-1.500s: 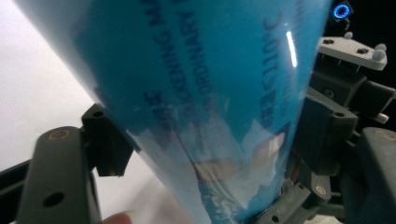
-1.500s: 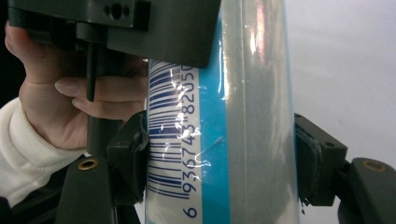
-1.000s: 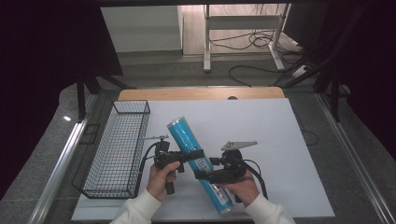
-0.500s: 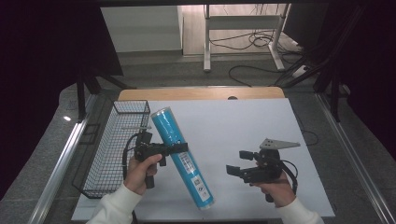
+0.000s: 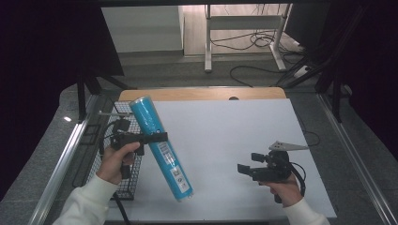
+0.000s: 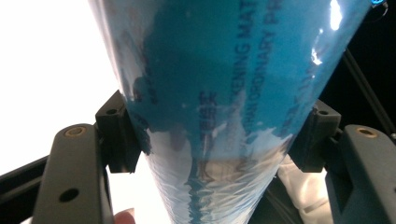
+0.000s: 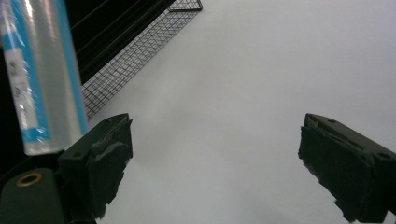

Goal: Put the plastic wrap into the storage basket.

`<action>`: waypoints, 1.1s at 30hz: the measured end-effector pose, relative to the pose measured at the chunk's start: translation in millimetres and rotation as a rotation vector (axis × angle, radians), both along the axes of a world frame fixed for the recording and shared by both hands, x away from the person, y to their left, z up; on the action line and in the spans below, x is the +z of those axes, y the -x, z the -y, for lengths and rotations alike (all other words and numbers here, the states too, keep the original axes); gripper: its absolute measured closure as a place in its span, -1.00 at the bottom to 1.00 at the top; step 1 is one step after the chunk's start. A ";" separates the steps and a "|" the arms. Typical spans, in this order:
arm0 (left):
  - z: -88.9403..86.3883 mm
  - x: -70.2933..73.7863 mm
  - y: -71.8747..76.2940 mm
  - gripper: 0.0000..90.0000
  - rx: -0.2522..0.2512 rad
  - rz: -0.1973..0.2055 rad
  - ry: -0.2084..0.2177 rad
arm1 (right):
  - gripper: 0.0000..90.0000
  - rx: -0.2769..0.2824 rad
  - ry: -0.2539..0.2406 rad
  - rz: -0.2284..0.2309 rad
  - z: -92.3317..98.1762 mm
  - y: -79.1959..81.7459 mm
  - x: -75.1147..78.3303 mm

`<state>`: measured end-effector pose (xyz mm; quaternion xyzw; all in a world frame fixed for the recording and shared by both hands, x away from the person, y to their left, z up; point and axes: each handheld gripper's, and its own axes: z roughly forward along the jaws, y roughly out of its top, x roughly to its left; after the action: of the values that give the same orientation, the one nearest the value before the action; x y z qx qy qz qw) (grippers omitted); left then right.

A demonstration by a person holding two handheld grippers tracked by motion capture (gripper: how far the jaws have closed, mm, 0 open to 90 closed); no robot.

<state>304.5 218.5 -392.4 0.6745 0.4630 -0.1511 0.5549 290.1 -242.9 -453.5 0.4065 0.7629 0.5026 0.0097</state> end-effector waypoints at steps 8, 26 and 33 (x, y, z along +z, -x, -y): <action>-37.2 20.5 -3.8 -0.29 0.020 0.001 -0.036 | -0.75 -0.024 0.001 -0.024 2.2 -3.7 -7.5; -135.1 38.9 -14.4 -0.29 0.120 -0.050 -0.151 | -0.75 -0.046 0.004 -0.070 5.3 -9.9 -18.4; -162.1 44.6 -13.7 -0.29 0.153 -0.064 -0.189 | -0.75 -0.051 0.012 -0.074 5.2 -10.4 -19.8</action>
<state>318.2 380.6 -347.8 0.6813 0.5426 -0.0855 0.4839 300.6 -248.1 -473.3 0.4438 0.7551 0.4825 -0.0033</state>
